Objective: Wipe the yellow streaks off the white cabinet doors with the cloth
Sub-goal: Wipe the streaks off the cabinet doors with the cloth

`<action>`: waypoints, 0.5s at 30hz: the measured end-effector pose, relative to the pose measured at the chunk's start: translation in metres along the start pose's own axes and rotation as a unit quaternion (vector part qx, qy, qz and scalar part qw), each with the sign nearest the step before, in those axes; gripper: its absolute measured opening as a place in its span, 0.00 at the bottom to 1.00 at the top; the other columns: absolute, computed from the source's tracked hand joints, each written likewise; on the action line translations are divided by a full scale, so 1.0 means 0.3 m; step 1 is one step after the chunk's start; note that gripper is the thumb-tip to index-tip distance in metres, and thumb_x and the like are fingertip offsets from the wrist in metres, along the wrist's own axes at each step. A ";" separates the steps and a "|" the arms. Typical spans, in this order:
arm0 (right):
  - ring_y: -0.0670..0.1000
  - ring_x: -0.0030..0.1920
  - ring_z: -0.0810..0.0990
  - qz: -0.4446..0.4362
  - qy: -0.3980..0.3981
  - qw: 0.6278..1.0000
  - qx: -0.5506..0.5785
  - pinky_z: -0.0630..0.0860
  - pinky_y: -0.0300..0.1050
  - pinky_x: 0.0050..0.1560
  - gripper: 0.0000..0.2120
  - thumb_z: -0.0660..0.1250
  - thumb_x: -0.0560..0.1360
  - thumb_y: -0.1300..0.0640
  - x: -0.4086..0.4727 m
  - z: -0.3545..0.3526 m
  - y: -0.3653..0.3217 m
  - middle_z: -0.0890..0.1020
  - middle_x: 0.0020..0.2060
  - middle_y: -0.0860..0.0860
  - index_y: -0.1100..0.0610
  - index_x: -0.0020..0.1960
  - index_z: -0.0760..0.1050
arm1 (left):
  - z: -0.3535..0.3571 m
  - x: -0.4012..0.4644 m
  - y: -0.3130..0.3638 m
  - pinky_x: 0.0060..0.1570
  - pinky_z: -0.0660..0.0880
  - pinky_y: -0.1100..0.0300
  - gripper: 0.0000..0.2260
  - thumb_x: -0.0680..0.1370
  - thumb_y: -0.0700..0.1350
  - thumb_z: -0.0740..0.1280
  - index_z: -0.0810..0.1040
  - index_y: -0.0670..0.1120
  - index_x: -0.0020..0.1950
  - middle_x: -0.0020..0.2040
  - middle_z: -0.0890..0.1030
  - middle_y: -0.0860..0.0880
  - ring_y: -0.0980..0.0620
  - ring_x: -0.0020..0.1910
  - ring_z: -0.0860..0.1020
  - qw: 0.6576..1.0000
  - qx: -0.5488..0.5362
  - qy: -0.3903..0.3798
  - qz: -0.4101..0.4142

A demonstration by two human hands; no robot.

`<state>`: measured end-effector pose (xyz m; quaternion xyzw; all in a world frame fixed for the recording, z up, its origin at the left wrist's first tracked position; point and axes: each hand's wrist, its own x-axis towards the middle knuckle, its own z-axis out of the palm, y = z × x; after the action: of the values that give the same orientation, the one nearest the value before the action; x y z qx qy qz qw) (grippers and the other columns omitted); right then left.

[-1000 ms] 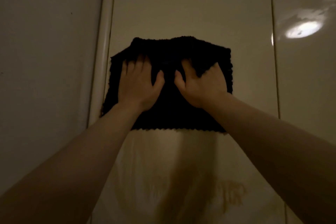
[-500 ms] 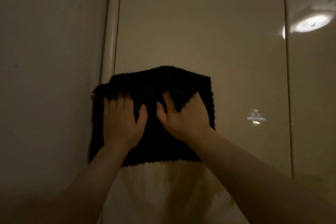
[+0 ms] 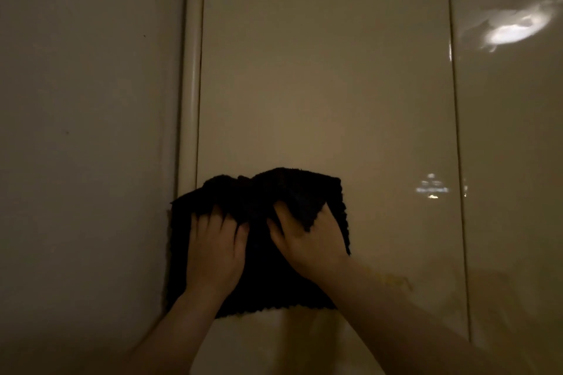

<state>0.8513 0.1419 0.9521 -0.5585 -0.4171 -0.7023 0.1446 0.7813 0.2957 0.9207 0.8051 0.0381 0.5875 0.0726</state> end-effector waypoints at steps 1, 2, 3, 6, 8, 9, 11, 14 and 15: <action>0.58 0.41 0.81 0.020 -0.010 1.000 0.015 0.76 0.49 0.43 0.13 0.69 0.76 0.55 0.009 -0.014 -0.002 0.83 0.43 0.58 0.64 0.55 0.80 | -0.014 0.000 0.004 0.60 0.70 0.40 0.21 0.82 0.50 0.51 0.76 0.40 0.63 0.58 0.78 0.39 0.37 0.55 0.75 1.000 -0.005 -0.005 0.003; 0.58 0.44 0.81 0.041 -0.027 0.998 0.035 0.76 0.49 0.46 0.15 0.67 0.77 0.54 0.018 -0.028 -0.002 0.83 0.46 0.58 0.64 0.58 0.79 | -0.020 0.002 0.007 0.60 0.70 0.41 0.22 0.82 0.50 0.50 0.76 0.41 0.64 0.59 0.77 0.40 0.38 0.56 0.74 1.000 -0.009 -0.011 0.008; 0.57 0.47 0.82 0.066 -0.049 0.995 0.063 0.77 0.49 0.48 0.18 0.66 0.78 0.53 0.034 -0.049 -0.006 0.83 0.49 0.58 0.63 0.61 0.76 | -0.033 0.004 0.011 0.61 0.69 0.43 0.22 0.82 0.51 0.50 0.75 0.41 0.66 0.61 0.77 0.40 0.39 0.58 0.73 1.000 -0.014 -0.017 0.014; 0.55 0.46 0.81 0.123 -0.087 0.976 0.160 0.79 0.48 0.46 0.21 0.67 0.77 0.55 0.099 -0.118 -0.016 0.82 0.51 0.56 0.60 0.67 0.67 | -0.065 0.028 0.030 0.65 0.66 0.50 0.23 0.83 0.54 0.48 0.70 0.45 0.72 0.66 0.74 0.43 0.42 0.62 0.70 0.998 -0.057 -0.032 0.023; 0.53 0.40 0.81 0.161 -0.093 0.958 0.221 0.79 0.50 0.39 0.21 0.66 0.78 0.56 0.148 -0.155 -0.018 0.81 0.48 0.55 0.59 0.68 0.63 | -0.093 0.053 0.054 0.68 0.64 0.50 0.24 0.83 0.56 0.47 0.66 0.49 0.75 0.69 0.70 0.47 0.46 0.67 0.67 0.994 -0.097 -0.040 0.032; 0.53 0.37 0.80 0.186 -0.095 0.947 0.245 0.79 0.51 0.35 0.21 0.65 0.79 0.56 0.167 -0.169 -0.017 0.81 0.47 0.55 0.58 0.68 0.62 | -0.109 0.063 0.069 0.69 0.64 0.48 0.24 0.83 0.56 0.47 0.65 0.50 0.75 0.70 0.70 0.48 0.47 0.68 0.67 0.992 -0.112 -0.040 0.045; 0.53 0.34 0.79 0.216 -0.123 0.931 0.269 0.77 0.52 0.32 0.23 0.64 0.79 0.55 0.188 -0.191 -0.015 0.80 0.45 0.54 0.57 0.69 0.58 | -0.139 0.069 0.101 0.68 0.66 0.43 0.22 0.83 0.56 0.47 0.66 0.50 0.74 0.69 0.70 0.49 0.46 0.67 0.68 0.988 -0.131 -0.033 0.078; 0.50 0.33 0.79 0.256 -0.208 0.901 0.282 0.76 0.47 0.31 0.32 0.64 0.78 0.56 0.195 -0.218 -0.026 0.80 0.38 0.50 0.51 0.75 0.49 | -0.178 0.051 0.133 0.64 0.69 0.43 0.21 0.83 0.56 0.48 0.68 0.49 0.71 0.67 0.71 0.47 0.44 0.65 0.70 0.985 -0.133 -0.028 0.107; 0.50 0.35 0.80 0.271 -0.236 0.893 0.272 0.75 0.46 0.32 0.32 0.64 0.78 0.56 0.196 -0.227 -0.028 0.80 0.39 0.50 0.49 0.75 0.49 | -0.191 0.048 0.138 0.62 0.70 0.42 0.22 0.83 0.55 0.49 0.70 0.46 0.70 0.66 0.72 0.45 0.42 0.64 0.71 0.985 -0.122 -0.033 0.116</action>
<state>0.7809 0.1115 0.9998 -0.7380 -0.4463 -0.3421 0.3729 0.7303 0.2612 0.9581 0.8079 -0.1297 0.5655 0.1034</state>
